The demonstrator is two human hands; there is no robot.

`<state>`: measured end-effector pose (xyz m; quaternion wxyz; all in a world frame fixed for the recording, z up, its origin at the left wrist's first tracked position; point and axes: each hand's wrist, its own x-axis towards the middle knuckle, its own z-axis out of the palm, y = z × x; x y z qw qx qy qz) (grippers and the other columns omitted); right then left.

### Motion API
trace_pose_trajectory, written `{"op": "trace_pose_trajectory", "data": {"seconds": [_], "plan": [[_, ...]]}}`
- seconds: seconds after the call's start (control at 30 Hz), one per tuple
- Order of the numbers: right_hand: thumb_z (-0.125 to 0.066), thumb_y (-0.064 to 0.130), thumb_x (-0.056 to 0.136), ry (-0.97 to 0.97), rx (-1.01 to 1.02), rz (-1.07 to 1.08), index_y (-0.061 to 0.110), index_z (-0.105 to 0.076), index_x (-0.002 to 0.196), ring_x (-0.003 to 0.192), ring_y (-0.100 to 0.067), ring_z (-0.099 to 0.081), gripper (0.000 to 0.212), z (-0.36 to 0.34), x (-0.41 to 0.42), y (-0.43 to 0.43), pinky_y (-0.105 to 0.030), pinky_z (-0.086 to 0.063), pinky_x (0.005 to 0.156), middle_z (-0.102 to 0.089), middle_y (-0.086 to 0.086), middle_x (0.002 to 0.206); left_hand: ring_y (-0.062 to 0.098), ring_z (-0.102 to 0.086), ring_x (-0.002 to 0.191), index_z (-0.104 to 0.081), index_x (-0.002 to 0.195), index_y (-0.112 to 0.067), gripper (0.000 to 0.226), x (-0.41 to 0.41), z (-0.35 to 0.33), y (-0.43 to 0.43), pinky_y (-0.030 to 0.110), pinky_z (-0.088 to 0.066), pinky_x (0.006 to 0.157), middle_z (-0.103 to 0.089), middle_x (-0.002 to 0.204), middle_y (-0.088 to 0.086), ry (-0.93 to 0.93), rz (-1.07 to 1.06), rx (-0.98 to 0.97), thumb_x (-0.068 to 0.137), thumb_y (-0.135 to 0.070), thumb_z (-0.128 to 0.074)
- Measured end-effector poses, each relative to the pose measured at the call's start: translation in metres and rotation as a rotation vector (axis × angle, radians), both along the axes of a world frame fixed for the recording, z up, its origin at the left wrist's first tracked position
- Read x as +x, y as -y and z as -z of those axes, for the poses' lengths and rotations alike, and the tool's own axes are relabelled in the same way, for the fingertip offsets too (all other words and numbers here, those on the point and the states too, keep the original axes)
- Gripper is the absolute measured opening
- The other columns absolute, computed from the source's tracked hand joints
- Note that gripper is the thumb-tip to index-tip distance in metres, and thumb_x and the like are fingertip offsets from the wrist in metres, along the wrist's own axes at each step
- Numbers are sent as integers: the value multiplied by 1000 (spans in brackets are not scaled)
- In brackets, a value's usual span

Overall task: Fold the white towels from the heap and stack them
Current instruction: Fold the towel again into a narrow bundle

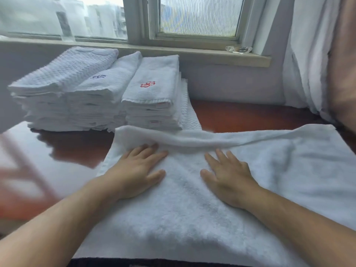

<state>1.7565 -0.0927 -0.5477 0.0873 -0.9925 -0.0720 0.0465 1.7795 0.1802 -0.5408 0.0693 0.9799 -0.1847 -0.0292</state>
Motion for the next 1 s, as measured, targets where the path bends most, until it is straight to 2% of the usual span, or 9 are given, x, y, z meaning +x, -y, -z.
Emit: {"op": "trace_pose_trajectory", "data": {"seconds": [0.1,0.2,0.3,0.4,0.53,0.63,0.73,0.83,1.0], "plan": [[-43,53,102,33,175,-111,27,-52,145,148,-19,-30,52,-19,8,3,-32,-24,114,-41,-2,158,15,-11,151,-22,155,-45,58,-1,-7,-2,36,-12,122,-16,166,-9,33,-63,19,99,-52,-37],[-63,33,97,262,403,-31,23,-78,105,106,-6,-63,20,-38,5,44,-5,-40,83,-74,12,110,19,-33,137,-45,141,-36,47,-6,-15,25,37,-32,109,-43,147,-8,191,-81,11,94,-39,-43],[-52,41,93,468,309,320,19,-72,76,83,-18,-62,34,-41,1,108,-27,-46,68,-69,10,79,21,-42,126,-53,133,-30,41,-4,-20,69,38,-39,101,-52,135,-6,291,6,-113,93,-37,-47],[-35,46,86,387,137,511,15,-59,66,78,-33,-57,44,-26,-4,163,-35,-41,62,-63,-2,73,21,-45,125,-55,133,-31,38,5,-20,126,39,-40,103,-53,133,-6,310,156,-208,95,-39,-52],[-44,42,101,268,99,514,28,-64,125,123,-23,-55,34,-6,-14,209,-40,-39,101,-63,5,131,20,-44,124,-54,132,-32,36,30,-19,198,38,-40,98,-52,133,-5,349,267,-232,97,-41,-52],[-42,49,100,244,69,576,32,-58,130,126,-21,-52,38,-5,-11,228,-40,-35,101,-59,7,137,23,-41,124,-48,137,-31,43,49,-9,223,39,-38,98,-48,135,-3,355,262,-184,96,-45,-49],[-39,48,97,242,-37,672,27,-63,103,107,-28,-56,32,-11,1,233,-40,-44,90,-65,5,108,23,-37,128,-48,140,-31,44,56,7,223,39,-32,103,-48,138,-4,323,230,-260,97,-40,-46],[-42,37,90,395,25,736,13,-51,63,75,-29,-53,37,-28,36,229,-32,-36,59,-56,-3,69,23,-43,125,-55,135,-31,41,59,9,218,41,-35,101,-53,134,-6,361,233,-346,95,-28,-52],[-46,35,95,515,160,845,7,-57,68,70,-28,-52,41,-43,104,233,-29,-31,56,-52,-4,67,23,-50,111,-62,127,-31,42,61,8,214,38,-39,88,-59,120,-8,398,167,-386,91,-9,-56]]}}
